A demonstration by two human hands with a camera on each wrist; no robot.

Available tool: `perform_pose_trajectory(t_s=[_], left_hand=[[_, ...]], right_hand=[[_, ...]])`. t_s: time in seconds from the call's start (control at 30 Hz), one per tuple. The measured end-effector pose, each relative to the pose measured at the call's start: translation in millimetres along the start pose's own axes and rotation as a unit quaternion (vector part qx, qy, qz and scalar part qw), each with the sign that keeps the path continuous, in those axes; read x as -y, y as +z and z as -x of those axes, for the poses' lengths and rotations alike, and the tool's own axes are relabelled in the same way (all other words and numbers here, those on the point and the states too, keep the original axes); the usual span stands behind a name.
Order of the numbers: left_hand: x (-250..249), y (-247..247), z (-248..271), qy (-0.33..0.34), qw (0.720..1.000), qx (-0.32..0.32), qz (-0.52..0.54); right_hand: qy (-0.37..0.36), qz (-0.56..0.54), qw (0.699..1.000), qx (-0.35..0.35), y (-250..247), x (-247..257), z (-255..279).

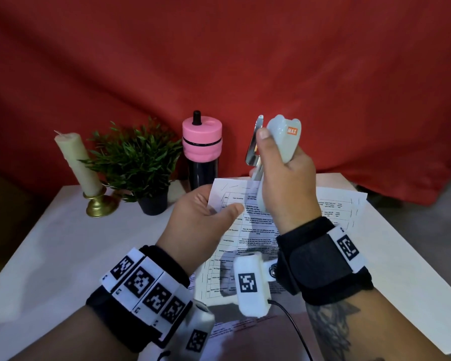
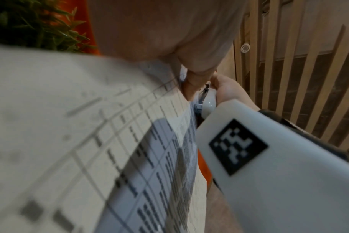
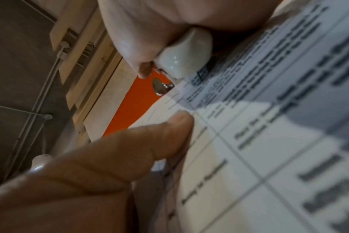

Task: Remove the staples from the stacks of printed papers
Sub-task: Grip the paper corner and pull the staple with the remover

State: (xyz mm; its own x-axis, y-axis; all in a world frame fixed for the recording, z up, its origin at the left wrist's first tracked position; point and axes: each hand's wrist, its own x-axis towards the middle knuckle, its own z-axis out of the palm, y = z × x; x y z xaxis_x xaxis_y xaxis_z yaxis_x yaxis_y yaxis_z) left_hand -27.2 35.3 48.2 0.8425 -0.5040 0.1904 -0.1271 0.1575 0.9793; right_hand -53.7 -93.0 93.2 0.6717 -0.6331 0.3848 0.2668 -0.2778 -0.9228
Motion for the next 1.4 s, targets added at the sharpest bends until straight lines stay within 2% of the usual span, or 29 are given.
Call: perform_pose_trajectory(t_s=[0.23, 0.4, 0.53, 0.6, 0.7, 0.77, 0.83, 1.2, 1.4], left_hand=[[2, 2, 0, -0.009, 1.0, 0.011, 0.02], [3, -1, -2, -0.018, 0.996, 0.063, -0.059], [8, -8, -7, 0.0, 0.998, 0.026, -0.065], [10, -12, -7, 0.053, 0.997, 0.003, -0.055], [9, -12, -4, 0.176, 0.984, -0.011, -0.042], [9, -14, -2, 0.249, 0.966, -0.003, -0.07], [11, -17, -4, 0.294, 0.948, -0.009, -0.123], [11, -19, -1, 0.273, 0.953, -0.033, -0.127], [-2, -11, 1, 0.186, 0.974, -0.05, -0.12]], right_hand=[[-0.036, -0.019, 0.999, -0.011, 0, -4, -1], [-0.027, -0.038, 0.999, 0.0, 1, -8, -2], [0.017, -0.088, 0.996, -0.022, -9, -9, -8], [0.015, -0.114, 0.991, -0.065, -19, -8, -12], [-0.037, -0.134, 0.983, -0.122, -30, -8, -13], [-0.066, -0.128, 0.979, -0.141, -33, -10, -8], [-0.084, -0.135, 0.977, -0.143, -32, -11, -3], [-0.094, -0.133, 0.978, -0.132, -29, -7, 5], [-0.086, -0.131, 0.981, -0.112, -29, 1, 2]])
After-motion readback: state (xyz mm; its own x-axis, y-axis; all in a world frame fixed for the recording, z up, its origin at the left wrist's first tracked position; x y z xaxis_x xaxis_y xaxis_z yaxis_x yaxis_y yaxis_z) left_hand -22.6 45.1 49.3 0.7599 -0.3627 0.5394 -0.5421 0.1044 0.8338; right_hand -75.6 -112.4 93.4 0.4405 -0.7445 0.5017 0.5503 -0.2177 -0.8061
